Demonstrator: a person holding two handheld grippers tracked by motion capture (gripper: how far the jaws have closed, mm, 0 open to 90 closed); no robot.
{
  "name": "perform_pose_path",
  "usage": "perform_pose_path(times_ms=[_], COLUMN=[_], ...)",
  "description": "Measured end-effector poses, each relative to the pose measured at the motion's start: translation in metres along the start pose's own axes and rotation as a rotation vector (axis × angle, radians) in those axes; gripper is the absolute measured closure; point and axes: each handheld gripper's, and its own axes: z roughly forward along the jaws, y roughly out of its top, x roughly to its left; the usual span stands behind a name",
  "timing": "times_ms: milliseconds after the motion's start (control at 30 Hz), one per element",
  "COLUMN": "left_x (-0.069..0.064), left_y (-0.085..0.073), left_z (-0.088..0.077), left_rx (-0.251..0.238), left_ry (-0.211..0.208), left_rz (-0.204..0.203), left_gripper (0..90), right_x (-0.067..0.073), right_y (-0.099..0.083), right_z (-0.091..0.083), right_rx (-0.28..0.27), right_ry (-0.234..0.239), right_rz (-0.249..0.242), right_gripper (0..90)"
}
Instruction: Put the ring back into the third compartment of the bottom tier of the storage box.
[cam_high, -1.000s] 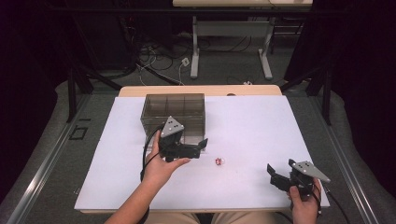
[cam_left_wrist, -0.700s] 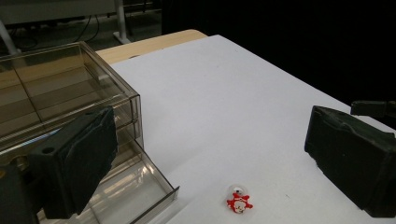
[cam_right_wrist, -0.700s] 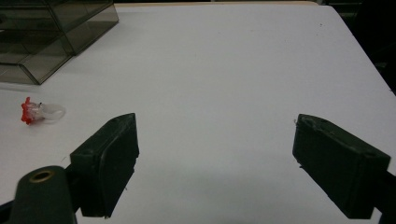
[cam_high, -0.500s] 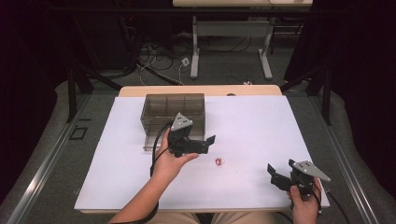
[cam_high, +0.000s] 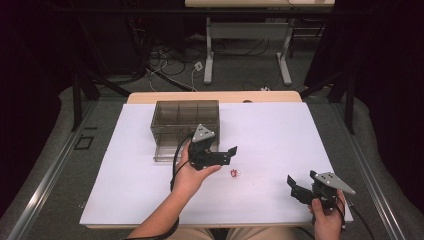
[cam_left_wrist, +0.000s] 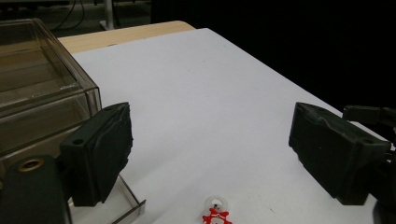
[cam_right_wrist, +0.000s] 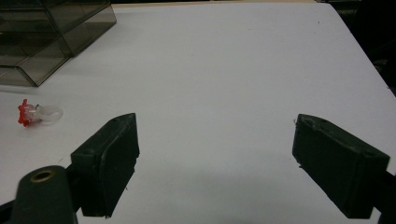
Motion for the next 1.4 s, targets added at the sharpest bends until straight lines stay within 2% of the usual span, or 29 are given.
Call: perform_pose_path(times_ms=[467, 567, 600, 667, 733, 833, 900, 1067, 1267, 1367, 1400], left_x=[0.0, 0.0, -0.001, 0.0, -0.001, 0.0, 0.001, 0.003, 0.003, 0.002, 0.002], left_y=[-0.017, -0.02, -0.023, -0.025, -0.028, -0.03, -0.033, -0.041, -0.048, -0.052, -0.054], left_z=[0.015, 0.017, 0.02, 0.022, 0.024, 0.026, 0.028, 0.034, 0.039, 0.042, 0.044], left_rx=[0.041, 0.041, 0.04, 0.044, 0.045, 0.053, 0.052, 0.075, 0.1, 0.115, 0.126], left_ry=[0.014, 0.016, 0.019, 0.027, 0.029, 0.042, 0.044, 0.065, 0.068, 0.057, 0.049], left_rz=[-0.01, 0.002, -0.006, 0.007, -0.004, 0.008, -0.003, 0.002, -0.013, -0.016, -0.027], left_gripper=[19.4, 19.9, 20.0, 20.2, 20.5, 20.5, 21.4, 22.7, 25.5, 26.9, 27.9], right_x=[0.0, 0.0, 0.0, 0.0, -0.001, 0.0, 0.0, -0.001, 0.0, 0.0, -0.001], right_y=[0.0, -0.001, -0.001, -0.001, 0.0, 0.0, -0.001, -0.001, -0.001, -0.001, -0.001], right_z=[0.0, 0.002, 0.002, 0.002, 0.002, 0.002, 0.002, 0.002, 0.003, 0.003, 0.003], right_rx=[0.024, 0.001, 0.001, 0.0, 0.01, 0.013, 0.012, 0.014, 0.013, 0.015, 0.017], right_ry=[-0.01, -0.003, -0.002, -0.002, 0.004, 0.005, 0.005, 0.006, 0.014, 0.013, 0.008], right_rz=[0.01, 0.012, 0.01, 0.007, 0.01, 0.014, 0.012, 0.012, 0.012, 0.01, 0.006], right_gripper=[14.3, 14.3, 14.3, 14.3, 14.3, 14.3, 14.3, 14.4, 14.4, 14.4, 14.5])
